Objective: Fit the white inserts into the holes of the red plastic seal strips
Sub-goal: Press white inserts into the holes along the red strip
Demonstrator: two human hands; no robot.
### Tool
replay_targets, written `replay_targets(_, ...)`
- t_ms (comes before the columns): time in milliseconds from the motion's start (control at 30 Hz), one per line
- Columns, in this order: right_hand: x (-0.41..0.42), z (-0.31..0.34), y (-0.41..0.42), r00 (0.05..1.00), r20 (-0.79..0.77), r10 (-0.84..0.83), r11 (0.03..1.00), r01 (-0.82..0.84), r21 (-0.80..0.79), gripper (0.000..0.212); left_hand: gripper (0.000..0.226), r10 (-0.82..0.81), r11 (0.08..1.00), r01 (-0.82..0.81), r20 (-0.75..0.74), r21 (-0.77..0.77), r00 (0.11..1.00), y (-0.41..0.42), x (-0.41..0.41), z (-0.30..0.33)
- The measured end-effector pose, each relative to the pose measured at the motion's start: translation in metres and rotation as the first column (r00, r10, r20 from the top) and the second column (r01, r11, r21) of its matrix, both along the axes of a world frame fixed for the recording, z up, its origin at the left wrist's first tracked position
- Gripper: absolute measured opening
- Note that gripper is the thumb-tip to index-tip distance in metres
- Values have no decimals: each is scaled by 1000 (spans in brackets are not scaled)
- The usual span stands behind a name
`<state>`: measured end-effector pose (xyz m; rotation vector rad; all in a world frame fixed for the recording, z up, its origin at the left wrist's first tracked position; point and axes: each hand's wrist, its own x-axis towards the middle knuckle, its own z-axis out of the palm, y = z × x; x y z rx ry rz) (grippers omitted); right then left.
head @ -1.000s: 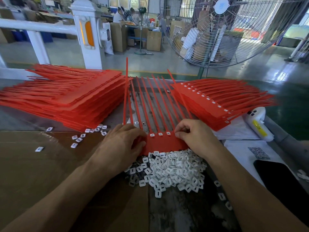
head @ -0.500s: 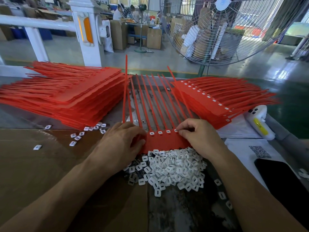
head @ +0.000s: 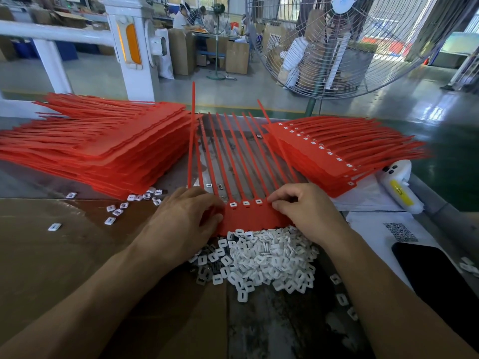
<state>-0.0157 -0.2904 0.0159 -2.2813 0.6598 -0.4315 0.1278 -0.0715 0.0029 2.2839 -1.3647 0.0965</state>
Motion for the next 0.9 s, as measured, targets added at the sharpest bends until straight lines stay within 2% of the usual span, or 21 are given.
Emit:
replay_targets(133,-3,-1,-3,993,69,-100,993,95,75,14,33,-4,1000,4,-10,-5,1000,1,-1,2)
replay_targets(300,-3,0,-3,995,53,-84,996,82,36,19,32,-7,1000,7,-9,-10,1000,0,-1,2)
replay_targets(467,-2,6,3,997,-56,-44,984,33,-174,29,32,-8,1000,8,-8,-16,1000,1,-1,2)
replay_targets(667,3,13,18,976,-218,-32,891,-71,-449,32,34,-6,1000,5,-14,-14,1000,2,-2,3)
replay_targets(900,13,17,25,972,-216,-92,861,-31,-507,21,28,7,999,-7,-3,-37,1000,2,-4,3)
